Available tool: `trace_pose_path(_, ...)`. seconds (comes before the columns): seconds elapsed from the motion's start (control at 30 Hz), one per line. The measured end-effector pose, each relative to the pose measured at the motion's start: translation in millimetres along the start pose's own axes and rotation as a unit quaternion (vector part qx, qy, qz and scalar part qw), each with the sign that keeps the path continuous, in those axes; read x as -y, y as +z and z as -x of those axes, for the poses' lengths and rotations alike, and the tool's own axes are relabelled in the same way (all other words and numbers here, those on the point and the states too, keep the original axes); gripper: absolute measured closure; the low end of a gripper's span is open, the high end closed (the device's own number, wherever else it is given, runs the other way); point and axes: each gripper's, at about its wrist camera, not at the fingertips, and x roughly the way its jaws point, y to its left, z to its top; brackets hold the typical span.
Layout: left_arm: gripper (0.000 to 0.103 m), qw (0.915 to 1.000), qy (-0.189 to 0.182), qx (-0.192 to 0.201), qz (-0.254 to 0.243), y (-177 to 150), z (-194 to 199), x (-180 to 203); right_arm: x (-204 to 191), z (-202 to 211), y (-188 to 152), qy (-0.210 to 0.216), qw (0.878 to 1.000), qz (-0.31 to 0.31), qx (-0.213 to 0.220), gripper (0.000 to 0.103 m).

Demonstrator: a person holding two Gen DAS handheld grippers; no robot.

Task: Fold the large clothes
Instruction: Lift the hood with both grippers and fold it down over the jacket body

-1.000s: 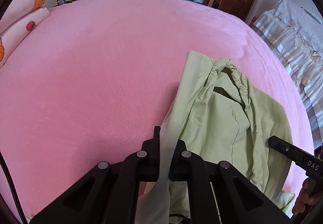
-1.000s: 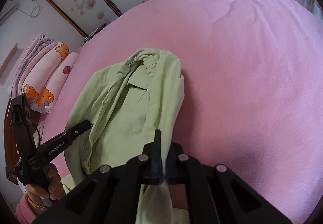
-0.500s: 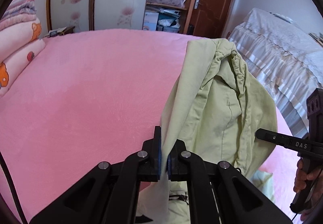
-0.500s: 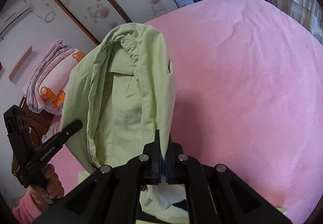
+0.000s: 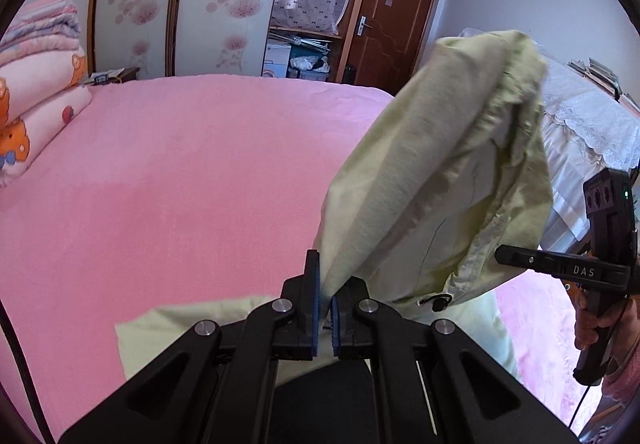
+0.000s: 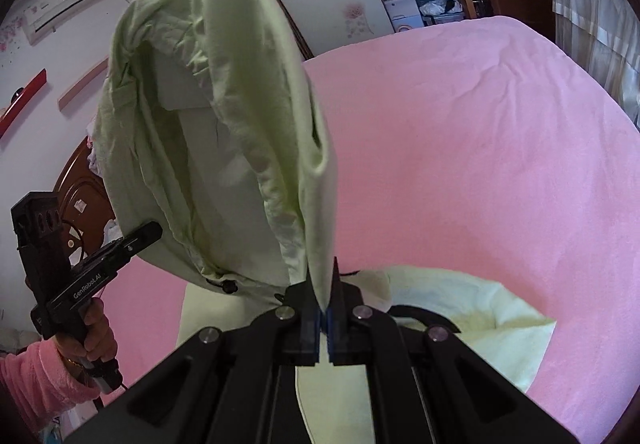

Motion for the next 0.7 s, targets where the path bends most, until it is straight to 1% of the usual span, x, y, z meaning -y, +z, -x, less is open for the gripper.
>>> trace_pose_path(0.13,0.101,0.9995,-0.004,-0.009,0.030,-35.0,13.3,-4.2,1.7,5.3,-35.6,0.017,1.000,-0.002,-0.006,0.102)
trace_pose_path(0.23,0.101,0.9984,-0.003,-0.017,0.053,-60.0,15.3,-5.1,4.6,4.3,-58.2,0.023,1.000,-0.002,-0.013,0.102)
trace_pose_path(0.3,0.101,0.9973,-0.002,-0.026,0.068,-76.3,15.3,-7.5,7.7,1.7,-73.8,0.023,0.999,-0.007,-0.022,0.102)
trace_pose_path(0.37,0.101,0.9962,0.003,-0.035,0.079,-94.0,16.3,-8.7,11.2,-2.9,-89.2,0.020,0.999,-0.015,-0.040,0.101)
trace_pose_path(0.47,0.101,0.9937,0.012,-0.064,0.092,-127.1,20.7,-13.2,14.4,-8.2,-112.1,0.011,0.998,-0.018,-0.067,0.101)
trace_pose_path(0.53,0.100,0.9922,0.020,-0.088,0.087,-146.0,19.3,-8.4,17.6,-11.8,-125.8,0.009,0.996,-0.025,-0.087,0.098)
trace_pose_path(0.57,0.100,0.9912,0.024,-0.101,0.083,-153.8,17.4,-7.1,18.6,-12.9,-132.4,0.007,0.995,-0.030,-0.099,0.098)
trace_pose_path(0.63,0.100,0.9881,0.042,-0.130,0.070,-169.9,13.0,-2.6,22.3,-14.5,-142.8,-0.004,0.992,-0.037,-0.119,0.097)
trace_pose_path(0.7,0.099,0.9851,0.049,-0.152,0.063,-178.9,9.9,1.3,24.8,-13.8,-151.6,-0.008,0.990,-0.038,-0.139,0.097)
